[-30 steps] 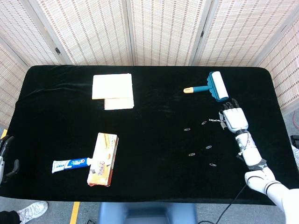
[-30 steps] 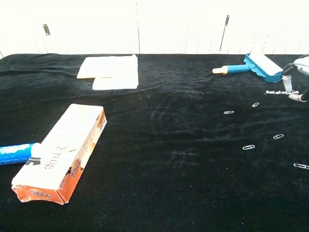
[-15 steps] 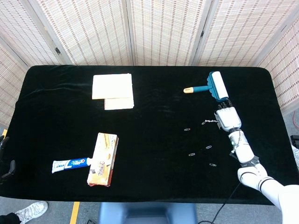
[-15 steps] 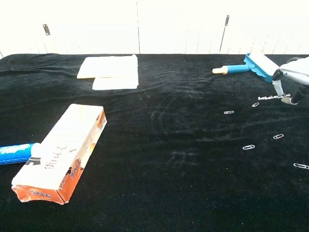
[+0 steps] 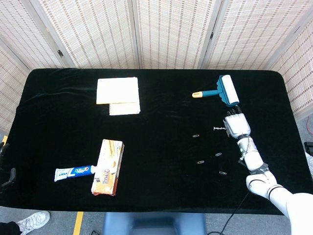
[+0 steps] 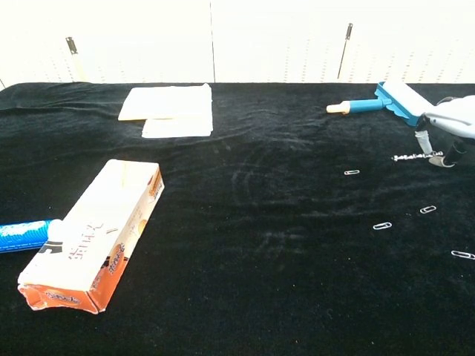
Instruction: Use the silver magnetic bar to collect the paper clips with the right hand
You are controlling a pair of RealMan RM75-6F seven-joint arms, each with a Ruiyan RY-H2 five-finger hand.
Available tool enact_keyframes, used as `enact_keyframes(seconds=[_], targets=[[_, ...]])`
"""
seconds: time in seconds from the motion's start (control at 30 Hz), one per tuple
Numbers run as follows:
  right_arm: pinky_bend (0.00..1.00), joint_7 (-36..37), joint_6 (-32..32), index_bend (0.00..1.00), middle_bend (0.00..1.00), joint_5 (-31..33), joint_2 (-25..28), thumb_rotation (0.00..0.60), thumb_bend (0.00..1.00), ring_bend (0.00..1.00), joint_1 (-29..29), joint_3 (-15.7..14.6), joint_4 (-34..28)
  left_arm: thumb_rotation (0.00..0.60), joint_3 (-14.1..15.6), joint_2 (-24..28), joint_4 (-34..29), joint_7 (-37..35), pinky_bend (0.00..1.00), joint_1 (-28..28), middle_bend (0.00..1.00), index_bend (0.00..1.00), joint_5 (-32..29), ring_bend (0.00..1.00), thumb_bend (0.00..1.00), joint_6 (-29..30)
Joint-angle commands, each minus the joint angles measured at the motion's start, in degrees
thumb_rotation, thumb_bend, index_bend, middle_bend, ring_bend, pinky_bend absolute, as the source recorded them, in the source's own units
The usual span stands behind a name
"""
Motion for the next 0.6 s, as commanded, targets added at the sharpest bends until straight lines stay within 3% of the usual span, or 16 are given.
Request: enact_keyframes(seconds=[0.03,0.6], targets=[[0.00,1.20,1.86,1.00,0.28,-0.69,1.15,0.600,0.47,0.16,-0.42,0.23,-1.87,0.600,0.01,-0.01,-0.02,0.03,0.06,0.00,0.08,0.00,0.05,0.09,0.57,0.01],[0.00,-6.05,8.79,1.00,0.28,-2.17,6.44,0.600,0.47,0.16,-2.11,-0.83,-16.92,0.600,-0.17,0.02,0.01,-0.36,0.06,0.13,0.08,0.00,-0.27,0.09,0.57,-0.03]])
